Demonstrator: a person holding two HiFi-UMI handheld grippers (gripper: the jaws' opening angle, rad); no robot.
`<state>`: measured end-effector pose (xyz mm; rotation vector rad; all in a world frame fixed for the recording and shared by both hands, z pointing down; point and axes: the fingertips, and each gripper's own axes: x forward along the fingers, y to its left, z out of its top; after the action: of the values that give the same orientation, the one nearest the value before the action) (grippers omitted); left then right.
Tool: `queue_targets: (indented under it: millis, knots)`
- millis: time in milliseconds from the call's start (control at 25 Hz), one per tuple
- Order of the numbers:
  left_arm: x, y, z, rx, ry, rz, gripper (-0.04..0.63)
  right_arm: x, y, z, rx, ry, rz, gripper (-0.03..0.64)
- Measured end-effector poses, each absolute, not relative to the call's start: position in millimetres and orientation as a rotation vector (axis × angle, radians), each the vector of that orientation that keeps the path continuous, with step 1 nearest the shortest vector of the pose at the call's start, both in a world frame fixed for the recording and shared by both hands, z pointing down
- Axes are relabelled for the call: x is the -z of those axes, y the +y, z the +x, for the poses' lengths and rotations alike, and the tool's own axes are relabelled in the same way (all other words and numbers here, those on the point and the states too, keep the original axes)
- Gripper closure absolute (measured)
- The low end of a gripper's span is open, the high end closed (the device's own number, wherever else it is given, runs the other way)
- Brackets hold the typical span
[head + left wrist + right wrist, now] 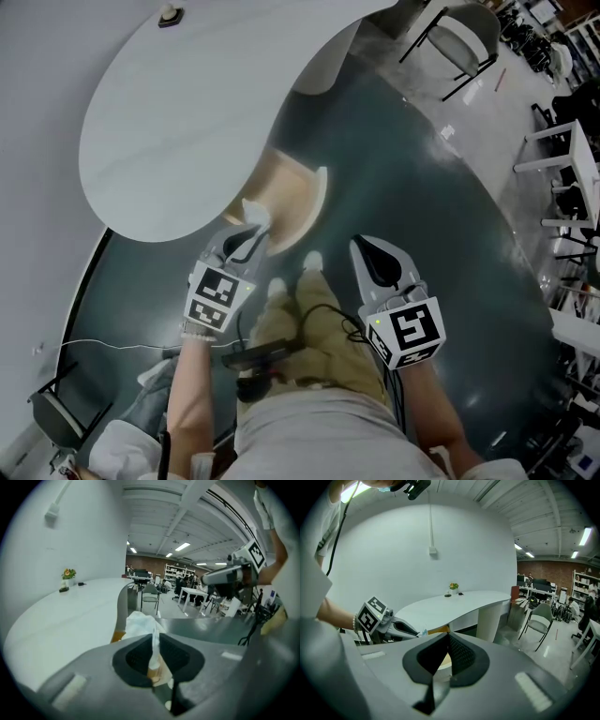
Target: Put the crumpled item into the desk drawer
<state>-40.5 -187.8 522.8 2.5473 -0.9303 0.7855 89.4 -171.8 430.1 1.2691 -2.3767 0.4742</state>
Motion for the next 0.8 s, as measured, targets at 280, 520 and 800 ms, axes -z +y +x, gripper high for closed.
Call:
queue_targets:
  millis: [280,520,800]
  knots:
    - [-571,-202,-32,-0.807,-0.901,2.461,0.551,-447,-173,98,-0.508,-2.365,1.249,0.612]
    - [-606,-211,-27,-0.823,-0.878,2.389,0.549,-457,-176,107,-0.533,-2.353,1.245,0.612]
    - [-645,-221,-28,-0.838,-0.879,2.307,0.546,-471,-174,113,-0.564,-2.338,1.246,0.612]
